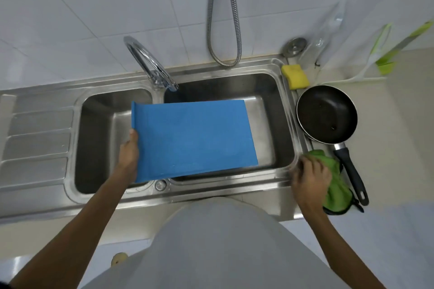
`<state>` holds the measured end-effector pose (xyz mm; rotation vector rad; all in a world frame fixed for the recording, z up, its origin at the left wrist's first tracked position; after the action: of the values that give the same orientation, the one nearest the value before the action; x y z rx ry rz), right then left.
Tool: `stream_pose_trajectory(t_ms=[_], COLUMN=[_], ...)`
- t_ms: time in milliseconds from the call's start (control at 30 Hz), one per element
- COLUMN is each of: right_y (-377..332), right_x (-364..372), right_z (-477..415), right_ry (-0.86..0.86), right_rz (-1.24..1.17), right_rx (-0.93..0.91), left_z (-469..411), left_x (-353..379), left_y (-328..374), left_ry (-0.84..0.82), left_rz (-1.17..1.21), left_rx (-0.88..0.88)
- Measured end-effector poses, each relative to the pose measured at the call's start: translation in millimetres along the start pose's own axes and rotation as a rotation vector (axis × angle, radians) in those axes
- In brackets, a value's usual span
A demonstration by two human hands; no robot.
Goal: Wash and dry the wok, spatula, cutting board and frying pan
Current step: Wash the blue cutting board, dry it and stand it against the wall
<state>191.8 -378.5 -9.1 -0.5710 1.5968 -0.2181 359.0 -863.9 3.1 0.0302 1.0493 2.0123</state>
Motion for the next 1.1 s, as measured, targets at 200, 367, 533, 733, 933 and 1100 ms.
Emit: stream_pose_trajectory(t_ms=[200,367,533,733,933,1100], right_y=[53.2,56.0,29.3,-17.0,-125.6,-215.5], right_x=[-24.8,-20.0,-9.4,7.4,47.4,81.9], right_z=[23.7,26.0,21.5,39.4,76.3,84.8], right_ry=[-0.17,-0.311,-0.293,0.026,0.05,0.046], right_rz=[0.165,0.219,0.101,-0.082,-0.261,-0.423], right_rx=[-0.045,-0.024,0.242,0.397,0.302,0.175], left_z=[25.6,41.7,41.4,21.3,-8.3,-30.6], left_x=[-5.1,-20.1,-59.1,-109.9,-143.3,-163.3], left_y=[-11.1,-6.9,-14.3,-24.9,-5.7,-11.0], left_ry=[0.066,0.138,0.196,0.184,0.093,0.029], left_rz=[-0.006,-0.048,-0.076,-0.067,-0.115,-0.1], left_rx=[-0.033,-0.012,-0.005,-0.022,0.015,0.011])
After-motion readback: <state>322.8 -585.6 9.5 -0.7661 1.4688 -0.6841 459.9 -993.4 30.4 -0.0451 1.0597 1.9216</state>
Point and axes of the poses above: each hand's wrist, its own z-axis away from the middle knuckle, its own x-axis out of the palm, y = z × x, the point moved 4 cm from there along -z, towards the middle knuckle, and after that the axes turned 12 degrees about -z, right-handed, at the moved point
